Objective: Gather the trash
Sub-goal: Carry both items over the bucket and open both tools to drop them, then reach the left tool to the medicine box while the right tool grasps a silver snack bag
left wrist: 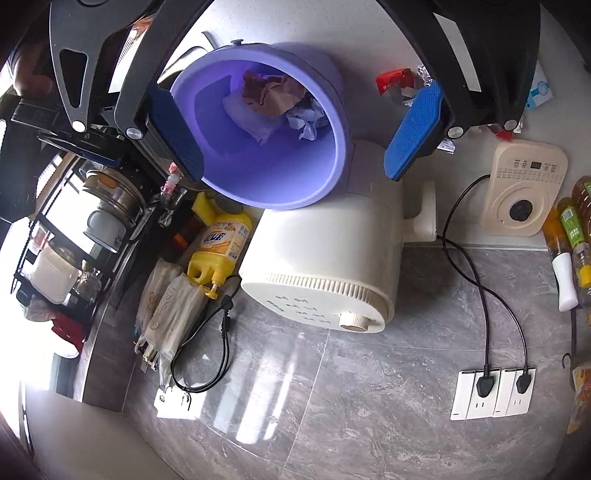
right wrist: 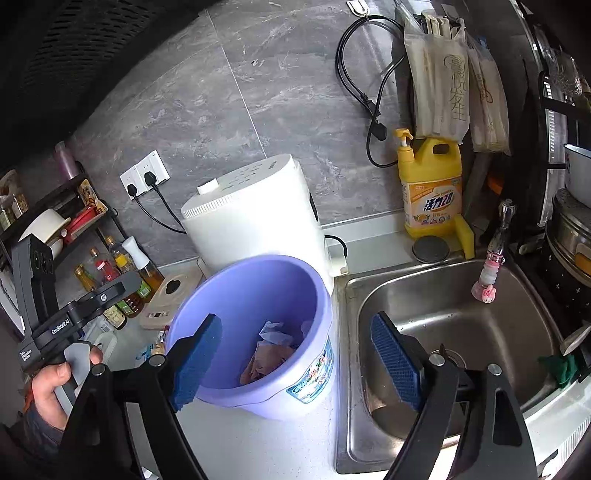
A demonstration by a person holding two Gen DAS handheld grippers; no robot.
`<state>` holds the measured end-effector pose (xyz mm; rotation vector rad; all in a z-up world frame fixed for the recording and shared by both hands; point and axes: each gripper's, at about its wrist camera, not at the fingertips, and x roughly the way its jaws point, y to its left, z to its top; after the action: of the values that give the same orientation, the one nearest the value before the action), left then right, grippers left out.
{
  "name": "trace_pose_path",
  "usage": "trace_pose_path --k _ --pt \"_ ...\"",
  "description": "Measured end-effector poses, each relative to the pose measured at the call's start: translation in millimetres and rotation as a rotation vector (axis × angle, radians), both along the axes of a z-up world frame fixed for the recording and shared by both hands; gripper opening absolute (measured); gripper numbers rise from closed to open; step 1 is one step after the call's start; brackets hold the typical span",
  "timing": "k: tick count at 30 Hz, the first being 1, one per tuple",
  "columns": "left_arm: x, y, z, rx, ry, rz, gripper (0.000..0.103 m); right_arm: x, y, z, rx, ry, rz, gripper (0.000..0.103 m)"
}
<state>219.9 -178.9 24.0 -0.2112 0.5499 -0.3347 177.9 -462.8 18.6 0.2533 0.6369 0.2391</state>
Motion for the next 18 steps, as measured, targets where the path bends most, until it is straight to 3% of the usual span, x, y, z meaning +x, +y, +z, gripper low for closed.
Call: trace_pose_path --k 7,18 --pt "-14.9 41.5 -0.7 0.019 0.003 0.115 0.097 6.0 30.0 5.9 -0.002 -0.031 0.041 0.096" --pt "-46.2 113.0 -15.0 0.015 0.051 0.289 0.097 19.6 108.7 9.1 -0.036 -0.048 0.199 0.096"
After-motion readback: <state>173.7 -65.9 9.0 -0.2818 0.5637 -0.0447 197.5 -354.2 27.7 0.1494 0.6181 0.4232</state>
